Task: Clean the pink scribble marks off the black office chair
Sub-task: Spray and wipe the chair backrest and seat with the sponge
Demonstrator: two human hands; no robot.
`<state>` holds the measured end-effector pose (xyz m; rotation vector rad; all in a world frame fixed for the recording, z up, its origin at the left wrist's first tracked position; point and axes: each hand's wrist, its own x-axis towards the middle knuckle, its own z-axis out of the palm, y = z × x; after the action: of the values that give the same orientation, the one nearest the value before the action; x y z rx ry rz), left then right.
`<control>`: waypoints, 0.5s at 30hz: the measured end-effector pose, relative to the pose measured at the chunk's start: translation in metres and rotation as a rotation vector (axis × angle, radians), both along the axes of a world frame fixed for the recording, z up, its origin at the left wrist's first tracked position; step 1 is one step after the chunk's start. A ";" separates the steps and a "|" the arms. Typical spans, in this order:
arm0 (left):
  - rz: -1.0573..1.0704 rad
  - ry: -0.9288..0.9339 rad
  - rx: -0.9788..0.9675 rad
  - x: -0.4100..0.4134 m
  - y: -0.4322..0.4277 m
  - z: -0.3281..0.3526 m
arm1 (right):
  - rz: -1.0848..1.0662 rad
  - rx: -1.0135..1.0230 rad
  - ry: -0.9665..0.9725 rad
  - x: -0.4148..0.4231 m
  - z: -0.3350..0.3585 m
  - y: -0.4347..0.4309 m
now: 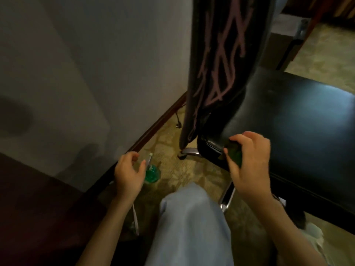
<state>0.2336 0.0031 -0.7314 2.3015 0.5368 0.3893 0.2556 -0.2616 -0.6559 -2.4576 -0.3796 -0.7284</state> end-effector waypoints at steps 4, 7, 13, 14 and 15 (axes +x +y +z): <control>0.140 0.104 -0.160 0.013 0.001 -0.060 | -0.020 -0.016 0.028 0.022 0.003 -0.001; 0.186 0.169 -0.215 0.022 -0.007 -0.097 | -0.018 -0.067 0.049 0.037 0.003 -0.002; 0.316 0.301 -0.326 0.044 -0.003 -0.158 | -0.030 -0.109 0.137 0.070 0.000 -0.006; 0.348 0.315 -0.355 0.047 -0.003 -0.167 | -0.021 -0.131 0.161 0.074 -0.002 -0.006; 0.369 0.320 -0.380 0.049 -0.003 -0.176 | -0.014 -0.155 0.189 0.078 -0.005 -0.007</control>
<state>0.2826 -0.0003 -0.9074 1.9002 1.1027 0.0754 0.3338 -0.2688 -0.6610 -2.6495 -0.3586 -0.4824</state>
